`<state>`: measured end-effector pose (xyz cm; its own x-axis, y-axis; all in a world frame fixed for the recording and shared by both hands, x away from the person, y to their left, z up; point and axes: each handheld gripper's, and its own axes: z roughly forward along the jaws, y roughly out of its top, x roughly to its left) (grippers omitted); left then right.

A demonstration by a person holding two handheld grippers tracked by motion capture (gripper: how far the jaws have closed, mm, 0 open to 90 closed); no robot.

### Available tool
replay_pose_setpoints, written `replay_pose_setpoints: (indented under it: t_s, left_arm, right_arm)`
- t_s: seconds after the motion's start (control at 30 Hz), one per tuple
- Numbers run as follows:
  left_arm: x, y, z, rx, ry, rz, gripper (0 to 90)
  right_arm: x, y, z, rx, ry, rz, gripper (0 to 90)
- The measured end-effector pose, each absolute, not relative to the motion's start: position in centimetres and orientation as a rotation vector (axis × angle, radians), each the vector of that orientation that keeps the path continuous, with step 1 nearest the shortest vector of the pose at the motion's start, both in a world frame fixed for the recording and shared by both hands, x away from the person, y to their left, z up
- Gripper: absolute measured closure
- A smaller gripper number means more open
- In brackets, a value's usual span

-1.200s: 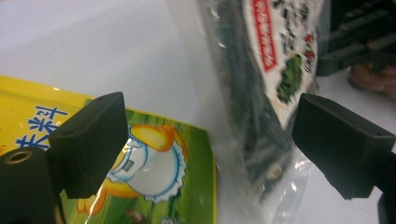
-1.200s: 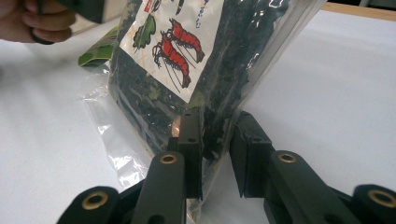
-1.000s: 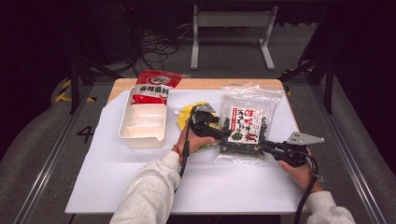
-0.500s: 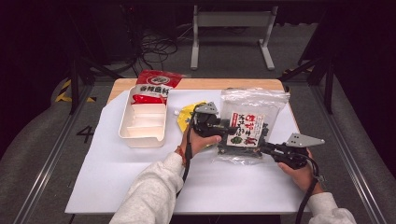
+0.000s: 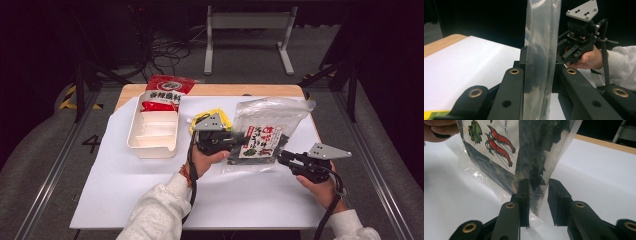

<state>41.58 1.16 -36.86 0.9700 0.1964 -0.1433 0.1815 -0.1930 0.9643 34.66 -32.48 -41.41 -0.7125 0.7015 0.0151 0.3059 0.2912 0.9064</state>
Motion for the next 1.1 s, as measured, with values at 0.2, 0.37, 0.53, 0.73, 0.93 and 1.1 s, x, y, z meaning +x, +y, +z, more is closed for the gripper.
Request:
replay_pose_setpoints:
  t_s: [0.2, 0.37, 0.53, 0.73, 0.93, 1.1]
  left_arm:
    - [41.0, 3.2, -35.4, 1.747, 0.295, 0.071, 79.7]
    - [40.5, 4.4, -34.4, 1.745, 0.283, 0.117, 79.7]
    - [40.3, 5.9, -33.2, 1.732, 0.269, 0.159, 79.7]
    - [40.0, 9.0, -32.2, 1.71, 0.287, 0.237, 79.7]
    - [40.3, 11.7, -31.2, 1.704, 0.306, 0.309, 79.6]
    - [41.1, 15.2, -29.7, 1.701, 0.328, 0.396, 79.6]
  right_arm:
    - [34.0, -32.4, -41.1, 0.917, 2.19, 1.383, 54.7]
    - [33.4, -32.4, -41.1, 0.92, 2.22, 1.355, 46.4]
    - [32.4, -32.0, -41.6, 0.897, 2.263, 1.299, 42.3]
    - [31.3, -32.1, -41.9, 0.879, 2.286, 1.267, 38.9]
    - [31.3, -32.2, -42.4, 0.899, 2.3, 1.267, 37.2]
    - [31.3, -31.7, -42.7, 0.892, 2.317, 1.253, 36.8]
